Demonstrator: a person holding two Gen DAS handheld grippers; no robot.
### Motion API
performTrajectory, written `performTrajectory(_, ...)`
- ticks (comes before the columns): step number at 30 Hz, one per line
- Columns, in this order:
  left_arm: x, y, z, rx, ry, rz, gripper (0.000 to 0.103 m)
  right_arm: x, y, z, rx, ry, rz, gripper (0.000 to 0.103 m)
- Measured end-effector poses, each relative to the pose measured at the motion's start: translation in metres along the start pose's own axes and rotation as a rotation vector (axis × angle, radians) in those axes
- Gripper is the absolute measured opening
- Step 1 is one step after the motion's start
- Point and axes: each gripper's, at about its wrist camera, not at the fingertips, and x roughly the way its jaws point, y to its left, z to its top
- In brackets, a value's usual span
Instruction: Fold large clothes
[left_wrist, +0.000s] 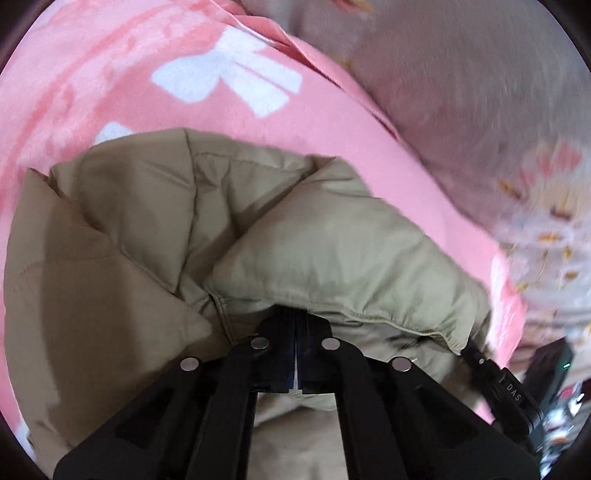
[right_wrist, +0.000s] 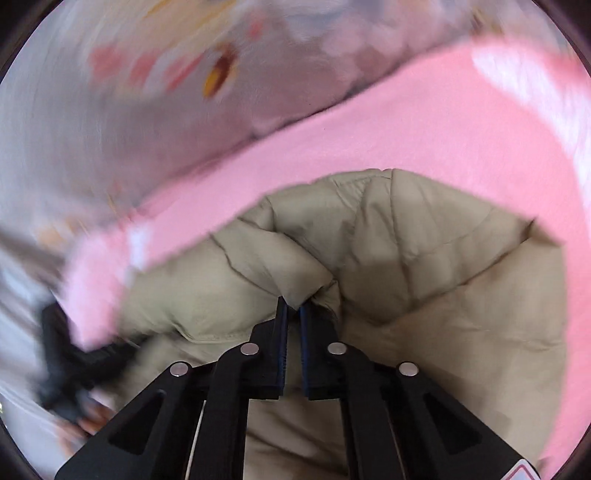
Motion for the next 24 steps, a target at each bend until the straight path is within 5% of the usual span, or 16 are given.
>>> performTrajectory(6, -0.007, -0.02, -0.013, 0.112, -0.062, 0.106, 0.0, -0.009, 0.017, -0.009, -0.167, -0.032, -0.165, 0.001)
performTrajectory(11, -0.071, -0.051, -0.036, 0.23, -0.197, 0.106, 0.0, -0.072, 0.05, -0.013, -0.258, -0.241, -0.144, 0.004)
performTrajectory(14, -0.094, -0.073, -0.026, 0.26, -0.276, 0.11, 0.0, -0.07, 0.073, -0.002, -0.278, -0.286, -0.105, 0.004)
performTrajectory(19, -0.056, -0.093, 0.005, 0.246, -0.26, 0.109, 0.001, -0.026, 0.094, 0.005, -0.348, -0.261, -0.125, 0.004)
performTrajectory(24, -0.012, -0.06, 0.001, 0.23, -0.234, 0.15, 0.002, 0.012, 0.076, -0.005, -0.379, -0.204, -0.143, 0.001)
